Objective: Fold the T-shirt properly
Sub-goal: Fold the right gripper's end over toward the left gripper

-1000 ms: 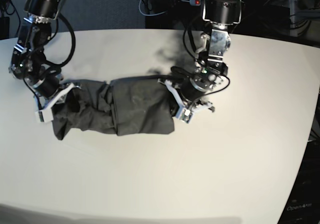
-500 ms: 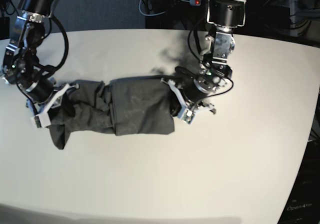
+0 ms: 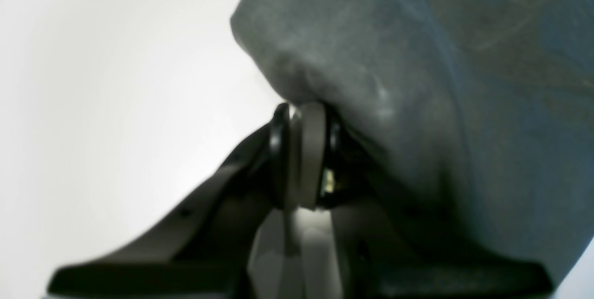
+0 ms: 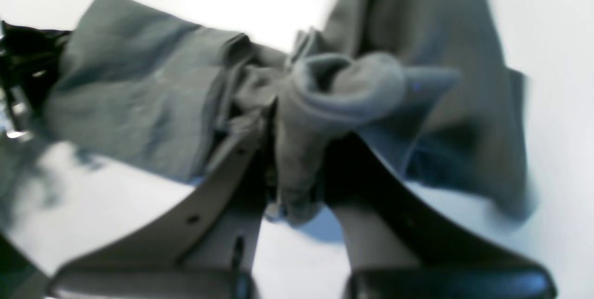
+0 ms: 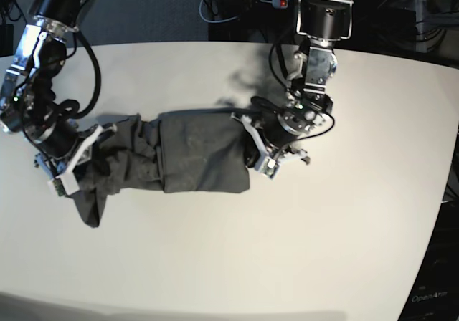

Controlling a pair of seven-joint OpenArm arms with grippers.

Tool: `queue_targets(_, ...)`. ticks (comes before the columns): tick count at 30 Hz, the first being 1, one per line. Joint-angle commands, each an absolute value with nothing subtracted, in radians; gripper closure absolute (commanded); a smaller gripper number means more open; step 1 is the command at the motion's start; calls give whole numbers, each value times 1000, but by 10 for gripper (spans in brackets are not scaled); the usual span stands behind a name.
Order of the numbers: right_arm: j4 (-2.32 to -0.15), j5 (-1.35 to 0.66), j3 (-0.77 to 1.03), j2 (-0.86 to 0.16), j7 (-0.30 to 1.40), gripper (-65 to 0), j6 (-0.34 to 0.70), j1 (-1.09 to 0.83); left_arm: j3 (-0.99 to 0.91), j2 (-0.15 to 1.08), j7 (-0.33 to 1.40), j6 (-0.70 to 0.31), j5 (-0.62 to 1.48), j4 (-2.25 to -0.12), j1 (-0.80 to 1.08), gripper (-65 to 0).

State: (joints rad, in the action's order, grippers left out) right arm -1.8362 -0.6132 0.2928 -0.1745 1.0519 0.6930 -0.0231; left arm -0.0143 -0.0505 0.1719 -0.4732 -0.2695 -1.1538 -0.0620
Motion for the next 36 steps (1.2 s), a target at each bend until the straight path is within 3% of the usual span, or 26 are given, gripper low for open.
queue_targets(1,-1853,-639,297,-182,1035,-6,698,-1,-12,-50,239,-464,-300,-1153,-65,-48)
queue_targets(16,-1862,-642,288,-127,1124,-6,698,35,91,-53,239,-456,-298,-1147,-64,-48)
queue_targets(36,-1899,-642,156,-7,1148,-6,698,4,88,-51,239,-456,-300,-1148,-62,-48)
